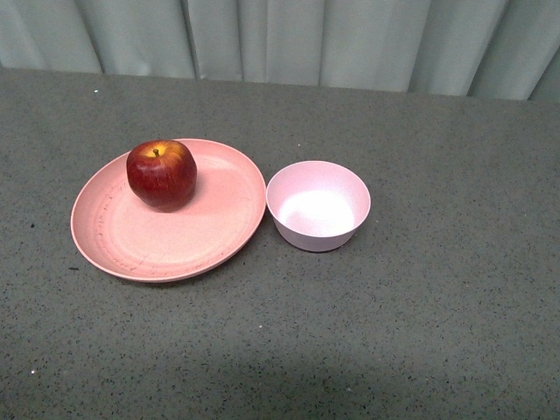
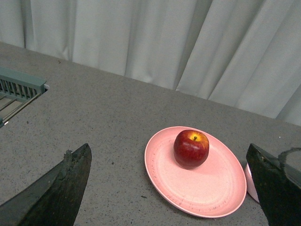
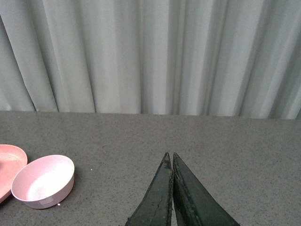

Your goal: Move apple from plate to bowl

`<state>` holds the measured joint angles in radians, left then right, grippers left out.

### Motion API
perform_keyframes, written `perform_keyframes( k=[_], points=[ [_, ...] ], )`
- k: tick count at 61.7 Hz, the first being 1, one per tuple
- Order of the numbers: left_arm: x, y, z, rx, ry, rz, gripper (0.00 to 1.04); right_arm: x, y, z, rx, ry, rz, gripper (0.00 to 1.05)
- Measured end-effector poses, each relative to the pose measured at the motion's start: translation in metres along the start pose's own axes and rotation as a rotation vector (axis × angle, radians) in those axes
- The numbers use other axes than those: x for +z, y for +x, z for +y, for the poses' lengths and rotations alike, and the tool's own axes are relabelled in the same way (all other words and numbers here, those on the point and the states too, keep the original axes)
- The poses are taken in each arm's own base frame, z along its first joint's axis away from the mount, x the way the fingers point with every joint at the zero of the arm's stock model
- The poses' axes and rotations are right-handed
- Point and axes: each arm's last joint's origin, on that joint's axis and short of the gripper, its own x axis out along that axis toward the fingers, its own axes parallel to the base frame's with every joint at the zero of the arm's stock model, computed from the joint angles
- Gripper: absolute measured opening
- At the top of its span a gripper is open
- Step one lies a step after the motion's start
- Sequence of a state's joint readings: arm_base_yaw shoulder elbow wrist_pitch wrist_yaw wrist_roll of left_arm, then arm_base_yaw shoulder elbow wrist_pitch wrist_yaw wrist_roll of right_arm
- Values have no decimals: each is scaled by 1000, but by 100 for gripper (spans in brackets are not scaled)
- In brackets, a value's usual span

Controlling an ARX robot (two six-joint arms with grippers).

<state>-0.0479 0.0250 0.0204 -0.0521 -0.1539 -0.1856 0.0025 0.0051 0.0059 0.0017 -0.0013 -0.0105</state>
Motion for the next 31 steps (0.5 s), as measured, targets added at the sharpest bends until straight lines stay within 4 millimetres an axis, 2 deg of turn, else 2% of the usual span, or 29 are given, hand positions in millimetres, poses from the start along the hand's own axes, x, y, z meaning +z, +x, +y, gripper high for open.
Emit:
perform_keyframes(
  k=[4, 31],
  points=[
    [0, 0, 0, 0, 0, 0, 98, 0, 0, 0, 0, 0, 0, 8],
    [0, 0, 0, 0, 0, 0, 98, 0, 0, 0, 0, 0, -1, 86]
  ],
)
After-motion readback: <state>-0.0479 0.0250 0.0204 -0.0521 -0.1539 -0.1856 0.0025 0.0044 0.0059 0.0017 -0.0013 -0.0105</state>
